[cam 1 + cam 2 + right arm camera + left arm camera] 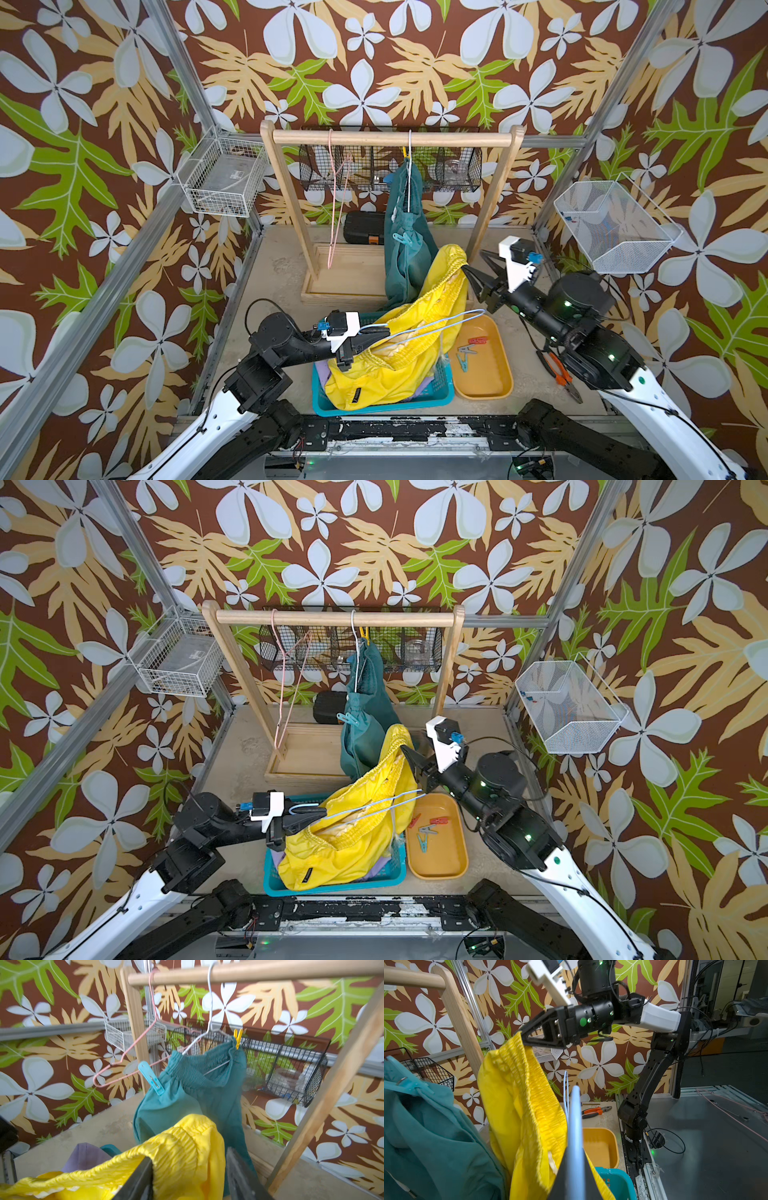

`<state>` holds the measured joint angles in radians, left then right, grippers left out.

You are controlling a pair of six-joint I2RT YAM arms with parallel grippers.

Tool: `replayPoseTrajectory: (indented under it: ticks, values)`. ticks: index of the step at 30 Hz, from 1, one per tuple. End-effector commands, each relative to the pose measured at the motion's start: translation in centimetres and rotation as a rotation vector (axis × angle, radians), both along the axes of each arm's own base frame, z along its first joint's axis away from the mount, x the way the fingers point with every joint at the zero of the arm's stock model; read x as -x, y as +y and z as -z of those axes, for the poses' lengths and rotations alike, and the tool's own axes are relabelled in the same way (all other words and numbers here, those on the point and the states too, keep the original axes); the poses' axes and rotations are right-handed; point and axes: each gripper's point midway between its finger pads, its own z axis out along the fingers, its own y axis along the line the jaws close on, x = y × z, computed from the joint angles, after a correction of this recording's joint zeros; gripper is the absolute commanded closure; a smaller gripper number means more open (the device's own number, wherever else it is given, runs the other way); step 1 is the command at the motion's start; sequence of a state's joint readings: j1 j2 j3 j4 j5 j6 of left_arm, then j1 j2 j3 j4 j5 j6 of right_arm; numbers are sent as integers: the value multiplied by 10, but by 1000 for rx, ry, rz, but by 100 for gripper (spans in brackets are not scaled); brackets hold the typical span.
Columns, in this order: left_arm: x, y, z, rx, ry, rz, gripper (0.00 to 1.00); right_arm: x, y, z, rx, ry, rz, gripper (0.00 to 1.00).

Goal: Remove the clothespins securing shorts to the hanger
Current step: Remove the shorts from the hanger.

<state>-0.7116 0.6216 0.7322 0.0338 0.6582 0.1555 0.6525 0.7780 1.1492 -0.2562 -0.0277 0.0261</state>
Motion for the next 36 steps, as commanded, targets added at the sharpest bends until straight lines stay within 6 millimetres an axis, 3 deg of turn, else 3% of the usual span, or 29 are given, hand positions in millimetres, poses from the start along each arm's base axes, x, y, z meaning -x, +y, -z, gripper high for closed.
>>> replayPoseTrajectory:
  ticks: [1, 3, 6, 8, 10, 18, 21, 26, 29, 32, 36]
  values:
    - [-2, 2, 2, -21, -27, -20, 100, 19, -11, -18, -51, -16, -20, 37]
    - [-1, 4, 1, -17, -42, -25, 100, 15, -9, -9, -9, 43, -13, 37]
    - [1, 5, 2, -29, -59, -27, 100, 0, 0, 23, 87, 147, 0, 38]
    - [-3, 6, 7, -63, -54, -51, 100, 1, 13, 41, 135, 207, -61, 37]
    - [-10, 9, 13, -105, -49, -97, 100, 8, 23, 46, 136, 240, -141, 37]
    - [-22, 25, 20, -166, -69, -221, 100, 89, 54, 21, 35, 216, -607, 41]
    - [-21, 25, 22, -171, -67, -216, 100, 109, 61, 25, 36, 180, -738, 42]
    - [-17, 21, 25, -179, -53, -181, 100, 95, 62, 49, 112, 118, -678, 35]
    - [-14, 16, 30, -189, -31, -141, 100, 100, 67, 51, 137, -8, -680, 33]
    - [-9, 9, 33, -193, -5, -83, 100, 106, 75, 62, 210, -154, -657, 31]
    - [-5, 1, 35, -199, 38, -21, 100, 103, 95, 88, 364, -190, -653, 28]
